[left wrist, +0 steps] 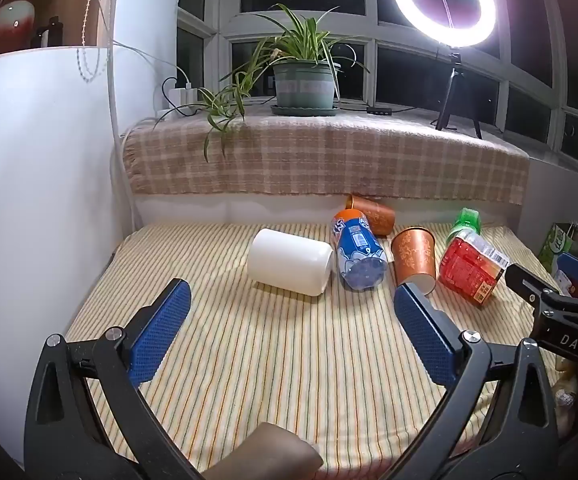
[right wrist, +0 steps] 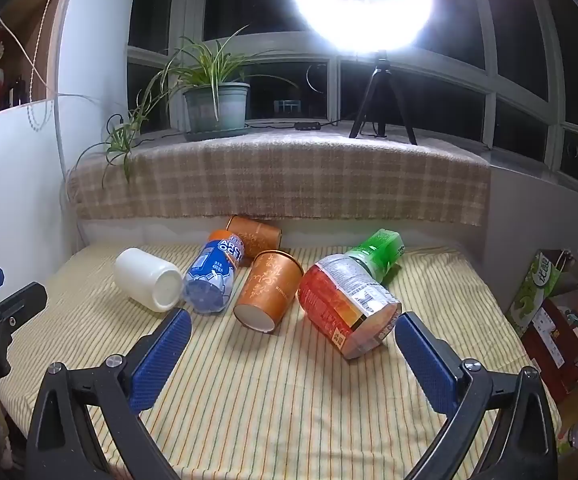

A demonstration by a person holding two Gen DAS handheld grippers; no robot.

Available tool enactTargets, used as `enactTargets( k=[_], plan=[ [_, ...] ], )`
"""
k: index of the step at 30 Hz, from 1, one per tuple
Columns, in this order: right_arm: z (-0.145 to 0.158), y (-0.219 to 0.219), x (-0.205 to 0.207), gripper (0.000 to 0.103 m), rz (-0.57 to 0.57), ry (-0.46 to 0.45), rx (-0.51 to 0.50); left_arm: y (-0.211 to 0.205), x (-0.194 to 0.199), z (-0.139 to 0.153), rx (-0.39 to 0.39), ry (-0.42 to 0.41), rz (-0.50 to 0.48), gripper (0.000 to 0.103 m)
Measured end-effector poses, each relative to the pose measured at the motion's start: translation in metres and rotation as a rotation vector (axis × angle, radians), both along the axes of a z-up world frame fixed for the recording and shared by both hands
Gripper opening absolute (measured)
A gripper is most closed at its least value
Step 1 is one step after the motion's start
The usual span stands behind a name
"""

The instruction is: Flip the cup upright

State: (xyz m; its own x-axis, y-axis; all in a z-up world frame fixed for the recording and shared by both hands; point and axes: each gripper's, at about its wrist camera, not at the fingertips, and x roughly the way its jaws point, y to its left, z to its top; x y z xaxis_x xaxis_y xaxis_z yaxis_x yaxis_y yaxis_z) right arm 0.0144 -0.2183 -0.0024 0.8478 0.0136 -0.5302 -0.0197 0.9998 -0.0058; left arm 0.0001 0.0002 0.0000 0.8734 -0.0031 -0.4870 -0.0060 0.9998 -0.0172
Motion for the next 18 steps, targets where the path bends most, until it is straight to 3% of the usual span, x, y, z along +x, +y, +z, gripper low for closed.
enactTargets(
  k=[18],
  plan=[
    [0.0091,-0.0012,-0.0033,0.103,0.001,-0.014,-0.005,-0.0010,-0.0004,0.0004,-0.003,-0.008,0.005,0.103]
  ],
)
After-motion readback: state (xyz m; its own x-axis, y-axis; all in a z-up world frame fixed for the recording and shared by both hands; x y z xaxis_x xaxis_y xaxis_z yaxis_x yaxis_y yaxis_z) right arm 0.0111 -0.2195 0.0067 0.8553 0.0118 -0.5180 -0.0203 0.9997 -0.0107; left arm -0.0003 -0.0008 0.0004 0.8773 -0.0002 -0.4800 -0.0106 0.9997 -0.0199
